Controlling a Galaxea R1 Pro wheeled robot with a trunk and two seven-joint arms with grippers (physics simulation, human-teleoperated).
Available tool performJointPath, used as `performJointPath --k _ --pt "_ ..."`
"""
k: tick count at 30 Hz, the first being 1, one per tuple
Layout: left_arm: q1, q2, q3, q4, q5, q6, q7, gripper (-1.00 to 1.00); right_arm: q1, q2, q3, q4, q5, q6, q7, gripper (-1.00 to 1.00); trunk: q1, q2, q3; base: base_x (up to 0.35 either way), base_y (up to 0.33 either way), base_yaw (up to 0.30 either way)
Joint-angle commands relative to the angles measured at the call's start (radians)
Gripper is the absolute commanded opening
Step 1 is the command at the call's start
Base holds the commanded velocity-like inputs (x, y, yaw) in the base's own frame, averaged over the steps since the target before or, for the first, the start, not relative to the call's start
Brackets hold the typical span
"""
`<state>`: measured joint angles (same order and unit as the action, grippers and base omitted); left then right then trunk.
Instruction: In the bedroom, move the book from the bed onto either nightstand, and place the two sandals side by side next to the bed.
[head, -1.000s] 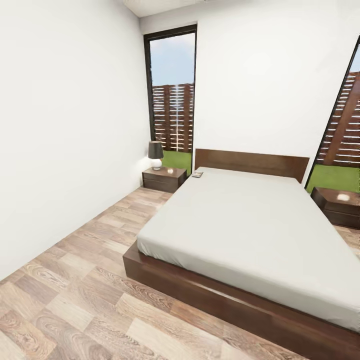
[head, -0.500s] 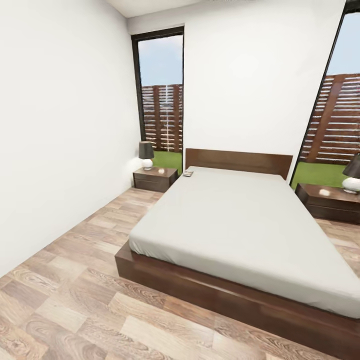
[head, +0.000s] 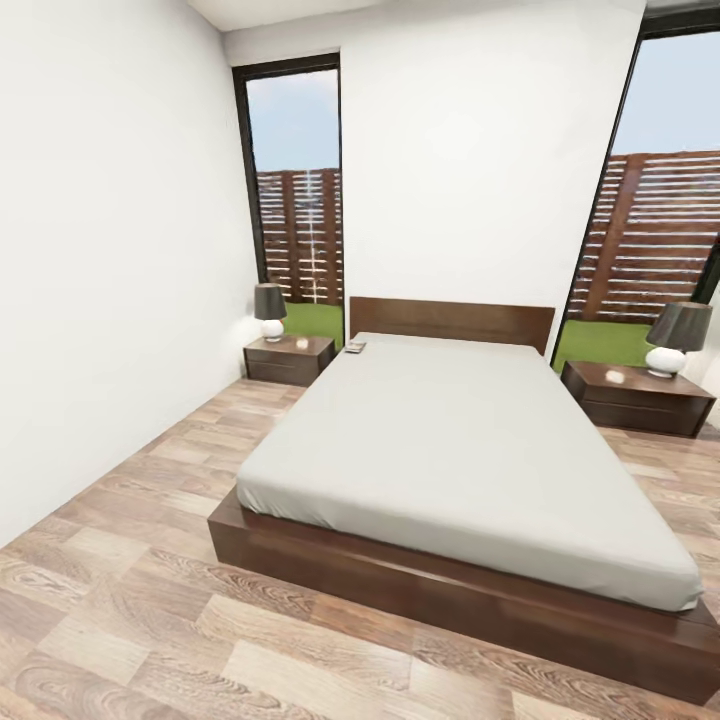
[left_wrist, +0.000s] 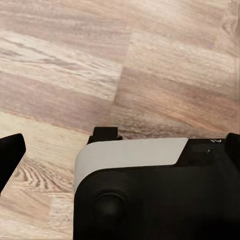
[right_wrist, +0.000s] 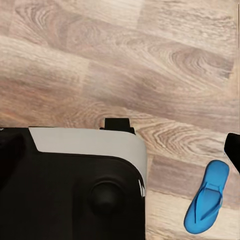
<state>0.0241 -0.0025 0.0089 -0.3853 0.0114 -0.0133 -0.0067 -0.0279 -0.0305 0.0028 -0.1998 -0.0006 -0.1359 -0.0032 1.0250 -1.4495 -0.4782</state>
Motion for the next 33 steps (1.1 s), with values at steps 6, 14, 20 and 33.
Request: performJointPath --k 6,14,20,33 --pt "0.000 0.000 -0.001 -0.059 0.001 -0.002 -0.001 1.00 -0.006 0.000 0.000 -0.150 0.001 0.010 -0.004 1.00 0.000 0.000 -0.001 0.000 0.000 -0.008" --pt "0.000 -0.003 -0.004 -0.312 -0.001 0.017 -0.014 1.00 -0.007 -0.019 -0.001 -0.469 0.003 0.059 -0.004 1.00 0.000 0.000 -0.001 0.000 0.000 0.000" --pt "0.000 -0.004 -0.003 -0.305 -0.002 0.011 -0.017 1.00 -0.006 -0.032 0.001 -0.471 0.001 0.051 -0.005 1.00 0.000 0.000 -0.001 -0.095 0.000 0.000" --pt "0.000 -0.007 -0.002 -0.222 -0.002 -0.008 -0.016 1.00 -0.006 -0.064 -0.001 -0.463 -0.004 0.043 -0.011 1.00 0.000 0.000 -0.001 -0.298 -0.092 -0.020"
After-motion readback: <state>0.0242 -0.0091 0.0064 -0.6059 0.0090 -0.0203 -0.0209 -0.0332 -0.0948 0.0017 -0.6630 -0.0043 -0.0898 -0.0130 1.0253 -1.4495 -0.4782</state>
